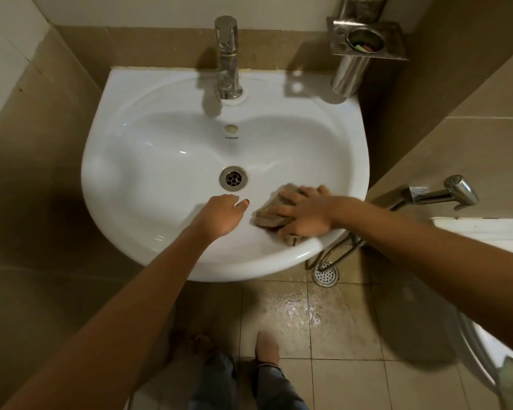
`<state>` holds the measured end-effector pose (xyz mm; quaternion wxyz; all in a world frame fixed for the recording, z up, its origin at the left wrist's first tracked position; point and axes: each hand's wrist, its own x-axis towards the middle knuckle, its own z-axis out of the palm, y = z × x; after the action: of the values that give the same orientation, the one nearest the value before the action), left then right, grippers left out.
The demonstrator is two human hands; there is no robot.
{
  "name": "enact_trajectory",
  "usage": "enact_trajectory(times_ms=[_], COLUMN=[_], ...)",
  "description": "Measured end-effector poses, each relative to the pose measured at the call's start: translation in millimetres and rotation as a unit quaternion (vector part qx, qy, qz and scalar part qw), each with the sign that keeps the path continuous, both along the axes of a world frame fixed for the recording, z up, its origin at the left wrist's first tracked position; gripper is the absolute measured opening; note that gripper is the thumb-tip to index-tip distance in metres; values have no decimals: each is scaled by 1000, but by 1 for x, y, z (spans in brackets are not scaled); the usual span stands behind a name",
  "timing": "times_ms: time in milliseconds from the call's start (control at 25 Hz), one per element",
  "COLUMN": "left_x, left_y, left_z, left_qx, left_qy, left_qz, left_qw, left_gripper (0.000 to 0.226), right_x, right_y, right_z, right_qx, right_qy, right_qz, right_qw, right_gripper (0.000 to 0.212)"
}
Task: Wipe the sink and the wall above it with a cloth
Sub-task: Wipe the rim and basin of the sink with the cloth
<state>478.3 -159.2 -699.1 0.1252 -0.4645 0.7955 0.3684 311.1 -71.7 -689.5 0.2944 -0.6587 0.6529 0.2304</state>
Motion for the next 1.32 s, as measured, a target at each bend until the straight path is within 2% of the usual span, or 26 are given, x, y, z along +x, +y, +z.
enact_trajectory(times_ms=[160, 280, 360, 440, 600, 760, 880, 1200, 1320], left_x=[15, 18, 14, 6, -24, -60, -79, -104, -109], left_y=[-5, -2, 0, 4, 13, 15, 15, 4, 4], left_z=[1, 8, 10, 13, 23, 29, 25, 21, 23], left_qx=[-2, 19, 18, 18, 30, -3, -20, -16, -11], left_qy=[14, 23, 32, 41, 69, 73, 76, 116, 121], left_qz=[40, 49, 42, 51, 50, 0, -25, -3, 19], left_qw=[999, 998, 998, 998, 996, 997, 997, 993, 992], left_gripper=[38, 39, 33, 33, 25, 38, 39, 44, 44], right_x=[67, 92, 87, 75, 32, -25, -59, -143, -152], right_y=[-2, 3, 15, 30, 57, 62, 53, 16, 28], right_z=[2, 12, 14, 9, -2, -3, -8, 17, 10], right_qx=[-8, -68, -144, -215, -338, -358, -346, -332, -352], right_qy=[-226, -304, -291, -236, -142, -133, -143, -90, -62], right_qz=[-79, -20, 29, 72, 144, 187, 219, 238, 172], right_qw=[971, 950, 945, 945, 919, 905, 901, 908, 918], right_gripper=[59, 65, 76, 80, 68, 62, 64, 82, 85])
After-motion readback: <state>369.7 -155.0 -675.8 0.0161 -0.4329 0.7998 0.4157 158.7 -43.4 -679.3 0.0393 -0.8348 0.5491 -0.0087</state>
